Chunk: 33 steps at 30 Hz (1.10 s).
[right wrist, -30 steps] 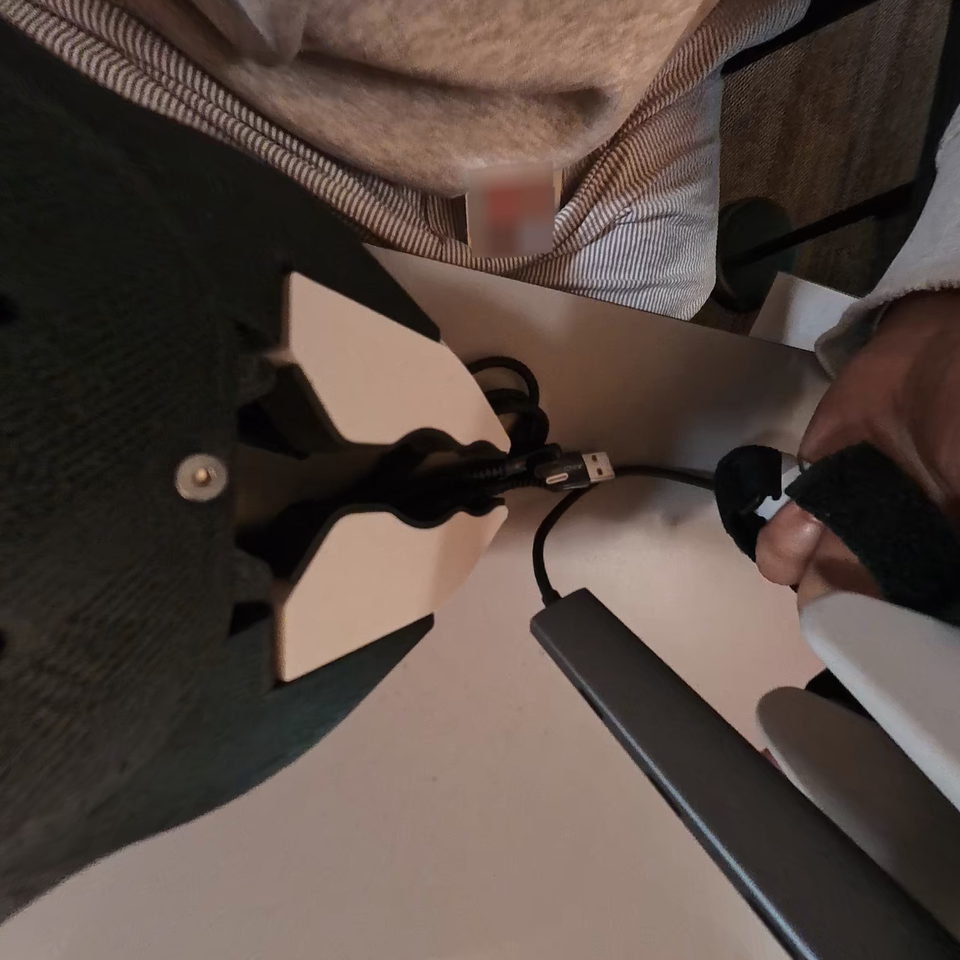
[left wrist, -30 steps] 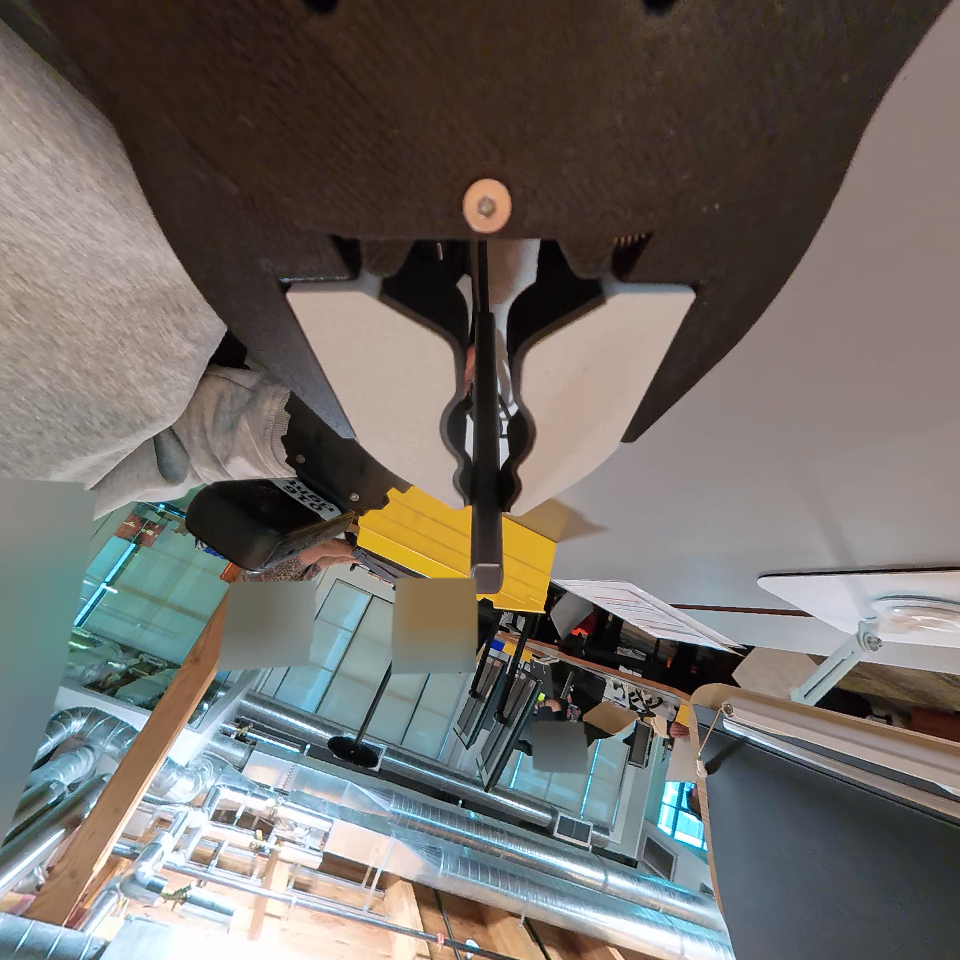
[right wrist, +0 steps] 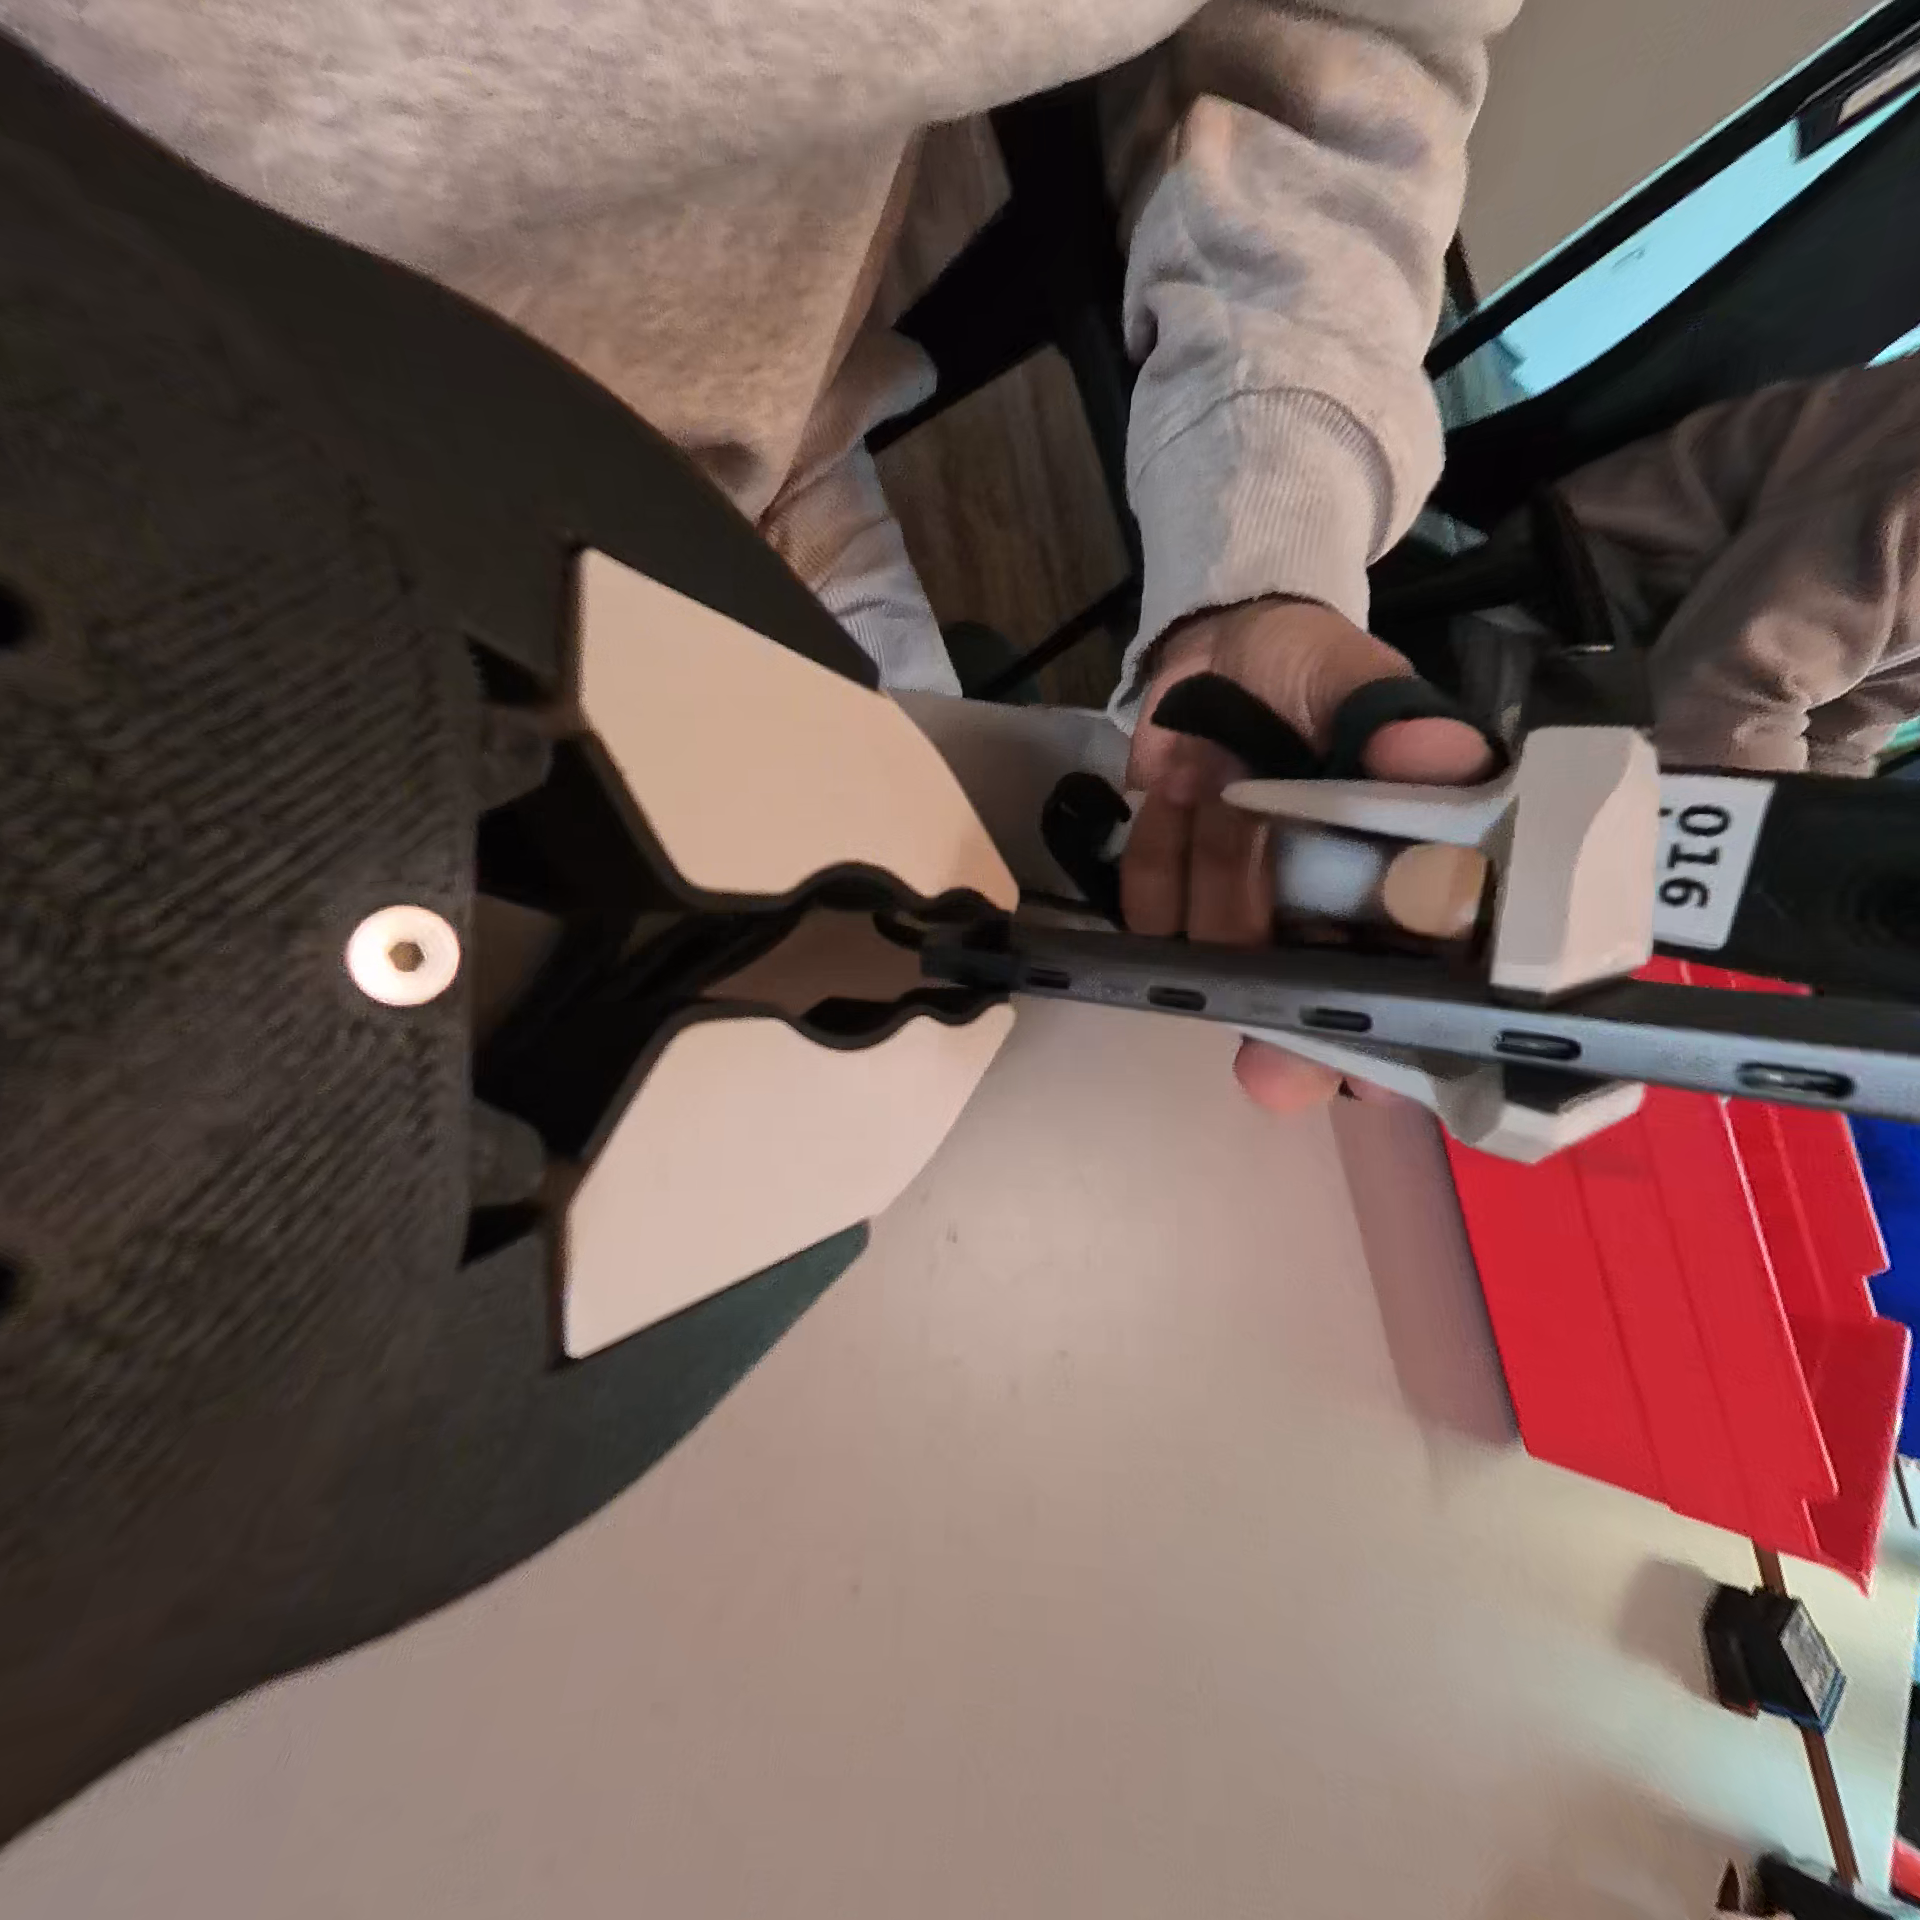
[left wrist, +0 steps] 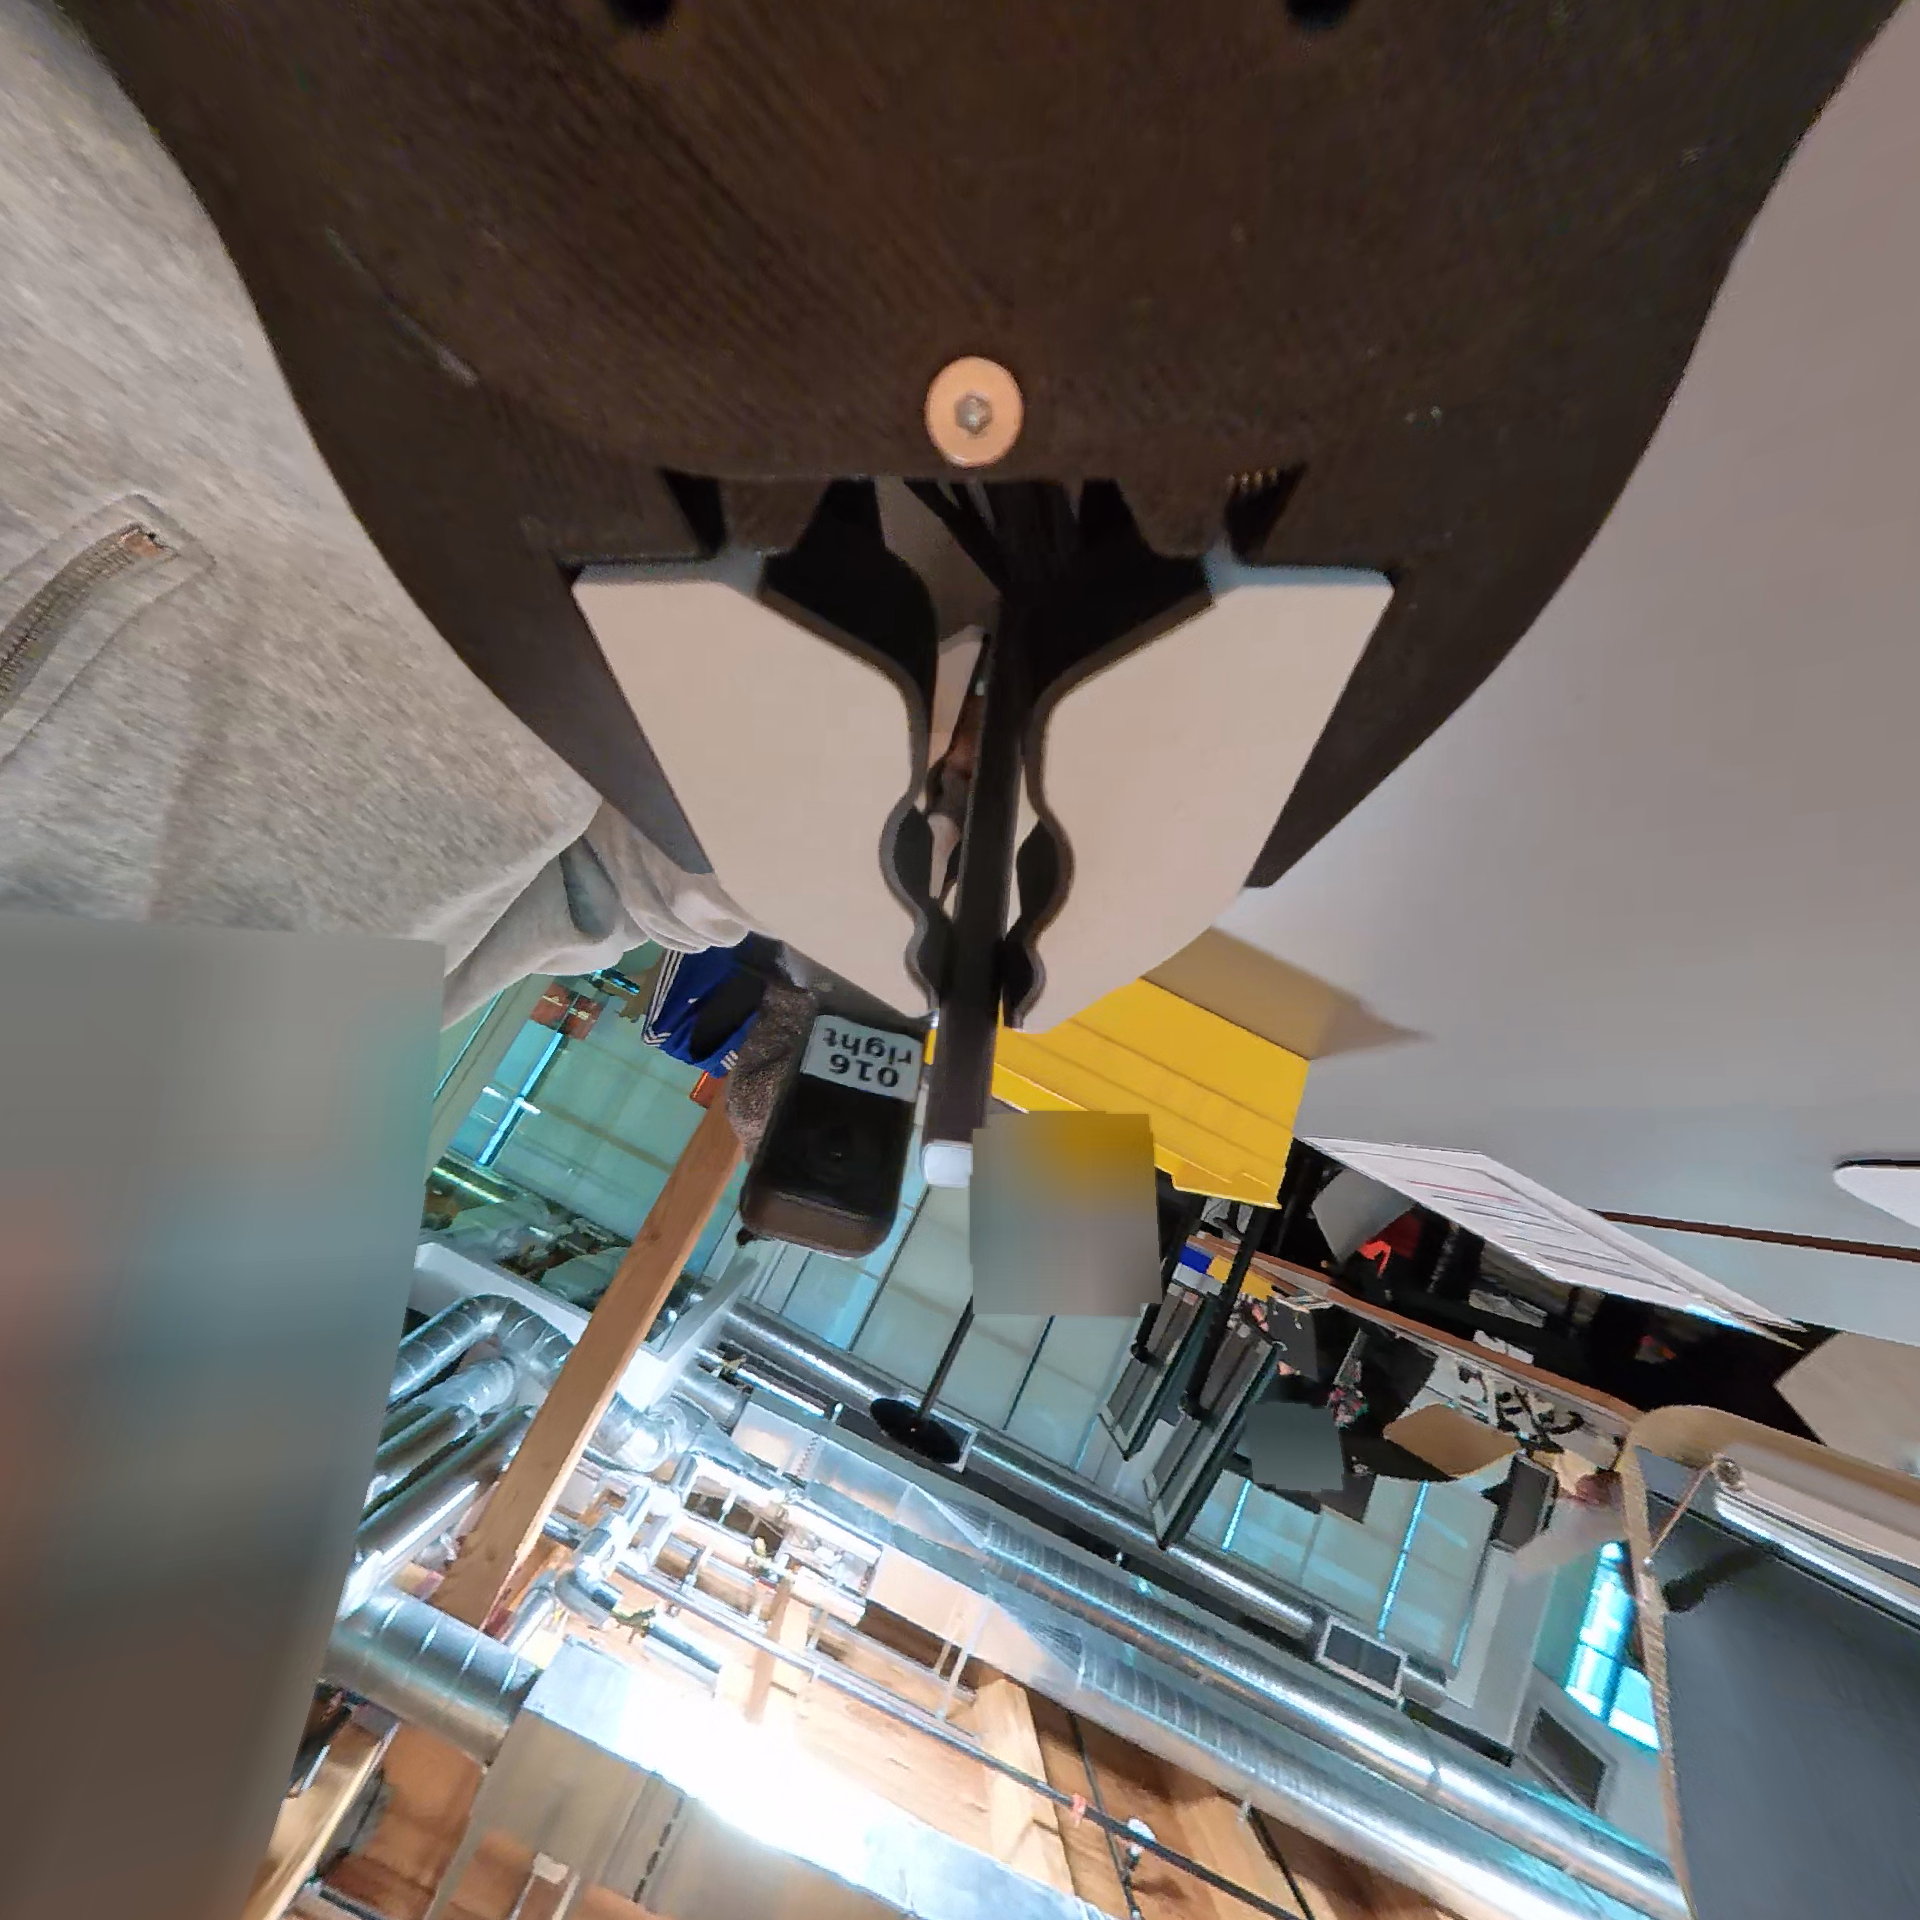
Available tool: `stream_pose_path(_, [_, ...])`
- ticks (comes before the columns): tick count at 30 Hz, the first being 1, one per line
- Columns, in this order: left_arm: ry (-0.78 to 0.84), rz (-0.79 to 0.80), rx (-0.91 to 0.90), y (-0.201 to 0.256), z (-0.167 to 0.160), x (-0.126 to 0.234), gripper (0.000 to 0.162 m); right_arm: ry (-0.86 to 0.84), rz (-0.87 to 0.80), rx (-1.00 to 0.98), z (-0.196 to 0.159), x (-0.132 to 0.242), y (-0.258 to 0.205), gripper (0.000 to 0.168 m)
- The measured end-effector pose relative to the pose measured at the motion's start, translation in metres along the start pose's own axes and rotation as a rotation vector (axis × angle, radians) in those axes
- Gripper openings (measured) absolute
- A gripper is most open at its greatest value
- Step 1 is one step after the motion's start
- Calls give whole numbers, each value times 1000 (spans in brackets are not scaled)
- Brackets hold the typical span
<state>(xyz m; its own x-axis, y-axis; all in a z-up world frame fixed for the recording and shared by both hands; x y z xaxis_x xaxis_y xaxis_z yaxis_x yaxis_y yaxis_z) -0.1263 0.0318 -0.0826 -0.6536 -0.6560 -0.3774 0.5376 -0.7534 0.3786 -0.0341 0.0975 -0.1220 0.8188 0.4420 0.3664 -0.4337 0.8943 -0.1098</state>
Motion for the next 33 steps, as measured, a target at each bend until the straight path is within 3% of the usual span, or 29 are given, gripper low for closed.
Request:
stream_pose_path(1, [12,-6,3,1,0,-1,9,7,18,-20,1,0,-1,11])
stream_pose_path(3, [33,-1,7,2,2,-2,11,37,30,-69,3,1,1,10])
stream_pose_path(6, [-25,41,3,-2,-6,-6,36,130,28,-152,14,9,9,10])
stream_pose_path(12, [-159,73,-32,-3,-20,-14,20,179,47,-175,19,17,12,10])
stream_pose_path(24, [-114,12,6,-1,-17,-11,9,249,86,-216,24,22,13,10])
stream_pose_path(26, [-133,39,-24,-2,-17,-10,9,234,70,-231,22,21,16,12])
stream_pose_path(29, [-114,87,-71,-3,-11,-6,9,239,5,-207,19,25,26,28])
stream_pose_path(33, [-69,169,-87,-9,-3,5,9,194,-94,-52,17,33,32,26])
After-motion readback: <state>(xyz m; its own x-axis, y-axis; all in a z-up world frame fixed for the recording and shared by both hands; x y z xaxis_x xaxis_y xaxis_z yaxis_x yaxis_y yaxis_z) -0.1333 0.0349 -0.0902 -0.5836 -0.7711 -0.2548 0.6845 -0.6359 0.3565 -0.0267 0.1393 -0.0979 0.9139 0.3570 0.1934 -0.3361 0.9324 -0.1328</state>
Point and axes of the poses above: each gripper's, where its closed fingertips meet, x back along the fingers, z out of its top, y = z × x across the jaws, the point moved 6 cm from there along x, back along the fingers, and after that the axes turned 11 degrees about -z, right-handed, at the moved point
